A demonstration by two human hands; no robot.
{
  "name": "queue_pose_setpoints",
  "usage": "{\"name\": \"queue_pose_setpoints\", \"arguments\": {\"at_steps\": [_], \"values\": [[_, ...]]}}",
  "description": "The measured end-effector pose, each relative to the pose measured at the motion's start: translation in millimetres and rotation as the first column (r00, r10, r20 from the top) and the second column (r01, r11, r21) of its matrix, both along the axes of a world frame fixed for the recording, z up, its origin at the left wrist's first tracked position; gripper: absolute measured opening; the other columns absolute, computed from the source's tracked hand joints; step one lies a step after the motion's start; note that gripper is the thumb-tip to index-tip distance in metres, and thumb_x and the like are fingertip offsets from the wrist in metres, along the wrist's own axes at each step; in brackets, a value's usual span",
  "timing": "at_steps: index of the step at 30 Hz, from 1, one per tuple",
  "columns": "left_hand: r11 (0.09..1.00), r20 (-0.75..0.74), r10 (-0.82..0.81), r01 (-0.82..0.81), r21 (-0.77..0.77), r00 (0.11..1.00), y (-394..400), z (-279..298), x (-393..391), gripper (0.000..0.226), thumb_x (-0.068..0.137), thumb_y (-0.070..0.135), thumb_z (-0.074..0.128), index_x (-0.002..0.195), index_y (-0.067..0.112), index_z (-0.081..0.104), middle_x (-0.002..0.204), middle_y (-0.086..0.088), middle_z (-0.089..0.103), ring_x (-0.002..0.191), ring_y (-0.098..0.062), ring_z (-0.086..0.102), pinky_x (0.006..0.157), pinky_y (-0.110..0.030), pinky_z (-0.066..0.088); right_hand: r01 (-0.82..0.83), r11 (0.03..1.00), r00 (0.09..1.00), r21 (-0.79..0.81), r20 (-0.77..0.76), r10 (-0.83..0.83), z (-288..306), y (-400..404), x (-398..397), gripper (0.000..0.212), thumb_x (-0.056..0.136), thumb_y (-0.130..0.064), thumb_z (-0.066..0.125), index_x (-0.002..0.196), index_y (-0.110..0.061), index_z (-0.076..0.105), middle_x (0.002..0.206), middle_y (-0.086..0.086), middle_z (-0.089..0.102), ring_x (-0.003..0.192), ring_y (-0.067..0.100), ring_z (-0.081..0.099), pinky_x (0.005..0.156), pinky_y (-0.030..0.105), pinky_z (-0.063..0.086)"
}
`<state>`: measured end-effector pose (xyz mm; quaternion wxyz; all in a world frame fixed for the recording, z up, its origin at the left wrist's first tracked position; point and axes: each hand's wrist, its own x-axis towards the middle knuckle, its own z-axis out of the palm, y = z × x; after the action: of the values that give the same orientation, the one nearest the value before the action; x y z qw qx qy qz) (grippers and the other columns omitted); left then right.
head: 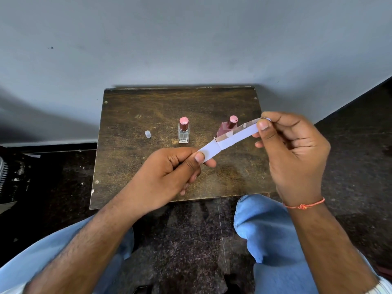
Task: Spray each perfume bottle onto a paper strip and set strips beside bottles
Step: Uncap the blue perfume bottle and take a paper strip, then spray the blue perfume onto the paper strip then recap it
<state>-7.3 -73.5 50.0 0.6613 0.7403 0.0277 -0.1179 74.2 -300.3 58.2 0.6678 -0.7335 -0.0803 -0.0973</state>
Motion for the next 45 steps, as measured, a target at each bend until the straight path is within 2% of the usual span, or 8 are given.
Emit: {"name": "queue_pose_setpoints", "arguments": {"at_steps": [19, 23, 26, 30, 34, 37, 41, 45], "values": [[0.997, -0.005, -0.028, 0.027, -0.075, 1.000, -37.1, 15.3, -6.2, 0.036, 0.105, 0.035, 0.050, 0.104, 0.017, 0.082, 0.066, 0.004, 0.052, 0.058, -0.015, 0.051, 0.055, -0.027, 0.051, 0.145, 0.989, 0.987, 0.013, -0.065, -0.144, -4.0, -18.4, 6.2, 0.019, 0.100, -0.002, 0.074, 0.111, -0.017, 0.077, 0.090, -0.011, 0.084, 0.087, 0.010, 0.080, 0.082, 0.029, 0.067], [0.994, 0.082, -0.075, 0.068, 0.081, 0.994, -39.8, 10.8, -19.9, 0.033, 0.111, 0.034, 0.050, 0.102, 0.025, 0.080, 0.064, 0.003, 0.056, 0.055, -0.017, 0.058, 0.055, -0.034, 0.054, 0.288, 0.955, 0.950, 0.064, -0.145, -0.277, -6.2, -57.8, 30.5, 0.017, 0.101, -0.006, 0.074, 0.115, -0.014, 0.078, 0.086, -0.010, 0.082, 0.076, 0.007, 0.077, 0.080, 0.031, 0.065], [0.973, 0.023, -0.118, 0.111, 0.202, 0.993, -50.8, 6.3, -30.8, 0.031, 0.113, 0.034, 0.048, 0.102, 0.032, 0.077, 0.067, 0.005, 0.063, 0.057, -0.012, 0.061, 0.056, -0.035, 0.053, 0.313, 0.949, 0.942, 0.044, -0.141, -0.305, -2.9, -80.1, 36.4, 0.017, 0.102, -0.011, 0.075, 0.118, -0.011, 0.077, 0.089, -0.007, 0.083, 0.080, 0.012, 0.080, 0.080, 0.029, 0.066], [0.884, -0.016, -0.158, 0.148, 0.443, 0.987, -89.8, -1.7, -23.1, 0.025, 0.112, 0.034, 0.050, 0.107, 0.036, 0.075, 0.083, 0.015, 0.059, 0.074, -0.001, 0.056, 0.063, -0.018, 0.040, 0.241, 0.970, 0.967, -0.013, -0.075, -0.242, -2.9, -74.6, 32.7, 0.019, 0.099, -0.012, 0.079, 0.111, -0.027, 0.077, 0.097, -0.005, 0.084, 0.087, 0.020, 0.083, 0.084, 0.038, 0.068], [0.820, -0.115, -0.109, 0.154, 0.551, 0.987, -118.2, -7.9, 11.5, 0.026, 0.110, 0.040, 0.052, 0.094, 0.041, 0.072, 0.087, 0.007, 0.063, 0.078, -0.013, 0.064, 0.072, -0.035, 0.053, 0.191, 0.976, 0.982, -0.105, 0.007, -0.191, -5.0, -79.0, 35.0, 0.024, 0.093, -0.014, 0.084, 0.105, -0.034, 0.080, 0.100, -0.004, 0.085, 0.095, 0.021, 0.083, 0.095, 0.052, 0.065], [0.815, -0.141, -0.024, 0.101, 0.571, 0.990, -137.1, -18.6, 48.4, 0.024, 0.106, 0.040, 0.059, 0.108, 0.025, 0.078, 0.081, 0.006, 0.073, 0.074, -0.016, 0.070, 0.059, -0.028, 0.048, 0.169, 0.971, 0.985, -0.170, 0.067, -0.160, -3.9, -81.5, 29.8, 0.012, 0.093, -0.011, 0.084, 0.104, -0.016, 0.085, 0.102, -0.004, 0.084, 0.098, 0.012, 0.081, 0.096, 0.042, 0.064], [0.809, -0.114, 0.087, -0.003, 0.588, 0.990, -152.4, -39.6, 83.7, 0.028, 0.099, 0.036, 0.072, 0.122, 0.022, 0.077, 0.099, 0.007, 0.079, 0.091, -0.012, 0.072, 0.080, -0.025, 0.053, 0.180, 0.955, 0.977, -0.235, 0.156, -0.146, -2.4, -85.9, 29.6, 0.009, 0.090, -0.009, 0.087, 0.099, -0.009, 0.085, 0.098, -0.002, 0.082, 0.095, 0.007, 0.078, 0.089, 0.028, 0.063], [0.756, -0.059, 0.156, -0.081, 0.650, 0.986, -162.0, -52.6, 92.9, 0.028, 0.098, 0.040, 0.072, 0.119, 0.021, 0.072, 0.087, 0.010, 0.072, 0.092, -0.016, 0.072, 0.083, -0.030, 0.056, 0.178, 0.941, 0.970, -0.287, 0.211, -0.119, 0.3, -90.3, 30.7, 0.007, 0.087, -0.005, 0.088, 0.092, -0.010, 0.084, 0.093, 0.003, 0.076, 0.084, 0.008, 0.073, 0.075, 0.015, 0.057]]}}
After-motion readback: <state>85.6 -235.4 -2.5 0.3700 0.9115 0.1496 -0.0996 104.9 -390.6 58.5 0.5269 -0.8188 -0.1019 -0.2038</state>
